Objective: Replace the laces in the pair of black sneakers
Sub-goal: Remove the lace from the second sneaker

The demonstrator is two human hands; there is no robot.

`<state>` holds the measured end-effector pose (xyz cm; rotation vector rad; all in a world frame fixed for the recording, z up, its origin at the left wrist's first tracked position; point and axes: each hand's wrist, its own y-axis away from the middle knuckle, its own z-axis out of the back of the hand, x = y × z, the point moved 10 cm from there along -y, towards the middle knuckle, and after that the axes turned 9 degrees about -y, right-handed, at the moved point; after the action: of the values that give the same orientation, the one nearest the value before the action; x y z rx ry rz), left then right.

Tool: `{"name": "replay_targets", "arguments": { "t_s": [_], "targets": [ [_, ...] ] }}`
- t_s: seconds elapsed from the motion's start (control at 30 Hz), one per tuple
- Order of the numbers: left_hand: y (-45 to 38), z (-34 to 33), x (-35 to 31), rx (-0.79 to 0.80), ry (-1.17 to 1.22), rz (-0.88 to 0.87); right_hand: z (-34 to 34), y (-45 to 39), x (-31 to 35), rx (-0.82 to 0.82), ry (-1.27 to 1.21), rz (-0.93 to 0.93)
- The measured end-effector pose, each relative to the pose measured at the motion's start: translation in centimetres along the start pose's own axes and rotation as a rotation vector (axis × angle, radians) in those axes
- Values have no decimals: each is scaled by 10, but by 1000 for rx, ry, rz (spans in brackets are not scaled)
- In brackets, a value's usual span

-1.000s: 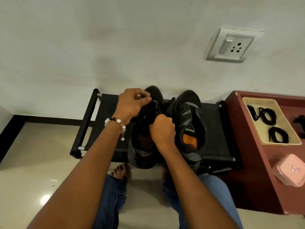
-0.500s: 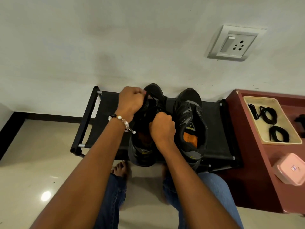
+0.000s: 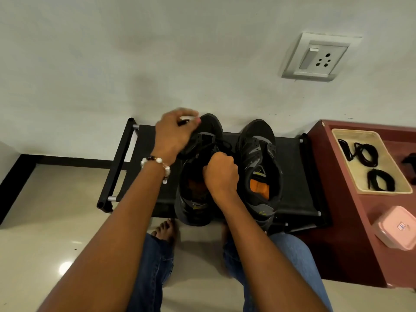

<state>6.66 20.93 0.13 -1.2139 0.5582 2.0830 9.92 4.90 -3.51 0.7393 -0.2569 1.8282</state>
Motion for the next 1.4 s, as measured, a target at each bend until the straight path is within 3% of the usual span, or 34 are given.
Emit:
{"name": "replay_targets", "arguments": {
  "t_s": [0.07, 0.13, 0.27, 0.33, 0.53, 0.7, 0.77, 0.83, 0.93, 1.03, 1.1, 1.27, 1.4],
  "targets": [
    [-3, -28, 8, 87, -345, -46, 0, 0, 0, 5, 13, 0],
    [-3, -46, 12, 139, -526, -78, 0, 0, 0, 8, 26, -3],
    [-6, -51, 7, 89, -710, -114, -1, -2, -4, -3, 21, -25],
    [-5, -51, 6, 103, -643, -110, -2, -2, -4, -11, 17, -32],
    [3, -13, 6, 53, 148, 148, -2, -2, -5, -30, -12, -30],
    [12, 1, -10, 126, 1105, 183, -2, -1, -4, -31, -33, -31],
    [10, 3, -6, 89, 1251, 211, -2, -1, -4, -30, -30, -31],
    [6, 6, 7, -7, 1019, 228, -1, -1, -4, -30, -28, -27],
    [2, 3, 11, -60, 321, 127, -1, -2, -5, -35, -17, -24],
    [-3, -30, 3, 49, -296, -83, -4, -3, -5, -33, 5, -26],
    [-6, -49, 6, 110, -534, -126, -6, -5, -7, -32, 18, -35],
    [-9, -52, 6, 67, -637, -104, -7, -7, -9, -21, 17, -40],
    [-2, -48, 20, 115, -351, 82, -6, -6, -8, -38, 6, -31]
  ]
}}
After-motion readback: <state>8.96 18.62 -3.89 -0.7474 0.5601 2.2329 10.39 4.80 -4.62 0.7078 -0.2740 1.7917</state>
